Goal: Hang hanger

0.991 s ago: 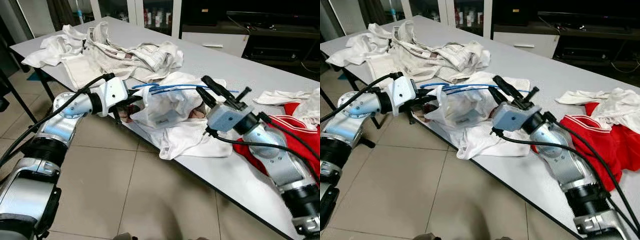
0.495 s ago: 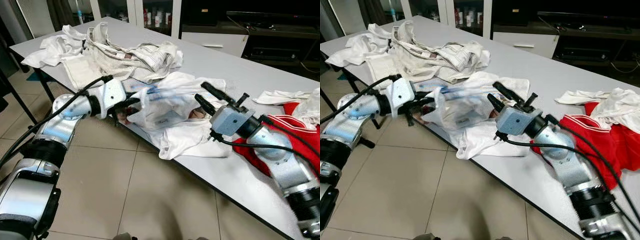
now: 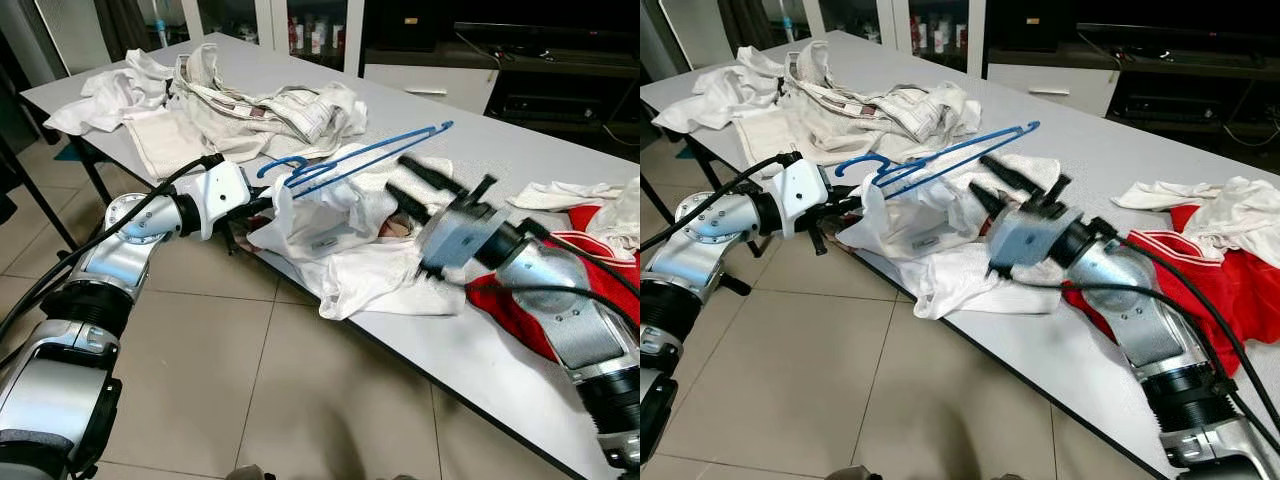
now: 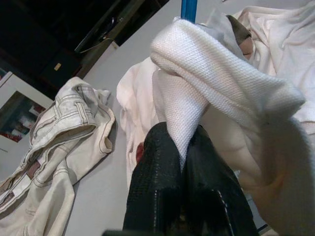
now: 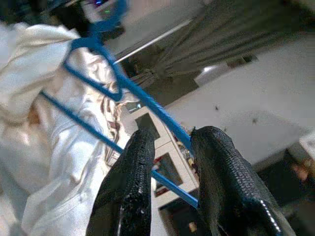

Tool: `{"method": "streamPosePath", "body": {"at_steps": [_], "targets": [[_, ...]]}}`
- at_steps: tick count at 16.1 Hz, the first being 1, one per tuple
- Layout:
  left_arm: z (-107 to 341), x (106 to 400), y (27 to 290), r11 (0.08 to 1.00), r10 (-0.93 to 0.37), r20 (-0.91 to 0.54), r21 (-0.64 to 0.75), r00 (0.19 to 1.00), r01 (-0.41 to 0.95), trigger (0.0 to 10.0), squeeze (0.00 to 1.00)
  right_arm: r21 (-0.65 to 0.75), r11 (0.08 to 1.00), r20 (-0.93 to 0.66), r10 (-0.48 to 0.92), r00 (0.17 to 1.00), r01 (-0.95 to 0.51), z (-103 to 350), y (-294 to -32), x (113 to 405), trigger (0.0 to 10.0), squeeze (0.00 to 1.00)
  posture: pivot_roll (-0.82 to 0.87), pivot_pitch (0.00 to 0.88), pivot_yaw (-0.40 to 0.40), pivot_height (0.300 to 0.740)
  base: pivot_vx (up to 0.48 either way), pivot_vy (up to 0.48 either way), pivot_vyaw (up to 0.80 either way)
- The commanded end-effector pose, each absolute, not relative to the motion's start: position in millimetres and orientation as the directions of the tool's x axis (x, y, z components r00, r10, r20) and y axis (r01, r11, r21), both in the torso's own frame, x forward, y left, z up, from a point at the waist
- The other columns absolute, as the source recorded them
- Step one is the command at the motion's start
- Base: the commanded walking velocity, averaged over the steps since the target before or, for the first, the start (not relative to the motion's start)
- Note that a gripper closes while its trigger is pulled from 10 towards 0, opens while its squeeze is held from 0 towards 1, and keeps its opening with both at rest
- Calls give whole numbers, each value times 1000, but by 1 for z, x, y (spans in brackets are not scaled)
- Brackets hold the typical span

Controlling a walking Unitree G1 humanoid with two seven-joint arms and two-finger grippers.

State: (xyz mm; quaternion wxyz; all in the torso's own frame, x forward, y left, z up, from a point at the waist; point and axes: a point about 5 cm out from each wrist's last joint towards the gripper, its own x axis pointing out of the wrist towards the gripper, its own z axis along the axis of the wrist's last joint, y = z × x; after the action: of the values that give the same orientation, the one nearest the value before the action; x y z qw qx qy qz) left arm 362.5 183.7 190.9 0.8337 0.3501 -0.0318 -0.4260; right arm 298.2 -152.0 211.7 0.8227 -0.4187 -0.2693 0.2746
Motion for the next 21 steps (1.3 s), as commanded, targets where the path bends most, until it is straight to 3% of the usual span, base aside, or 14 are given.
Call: {"method": "streamPosePath", "body": {"at_steps": [1, 6, 21], "targets": [[193, 363, 188, 411, -726, -230, 610, 648, 677, 0, 0, -763, 567, 189, 656, 731, -311, 207, -161, 297, 10000, 0, 13, 0, 31, 723, 0, 0, 0], [206, 367, 190, 441, -736, -189, 596, 651, 671, 0, 0, -666, 562, 20, 670, 742, -490, 164, -155, 287, 10000, 0, 10, 0, 40, 723, 0, 0, 0], [207, 367, 190, 437, -738, -191, 596, 647, 674, 0, 0, -664, 566, 22, 667, 745, -488, 165, -152, 288, 10000, 0, 12, 0, 42, 723, 0, 0, 0]]}}
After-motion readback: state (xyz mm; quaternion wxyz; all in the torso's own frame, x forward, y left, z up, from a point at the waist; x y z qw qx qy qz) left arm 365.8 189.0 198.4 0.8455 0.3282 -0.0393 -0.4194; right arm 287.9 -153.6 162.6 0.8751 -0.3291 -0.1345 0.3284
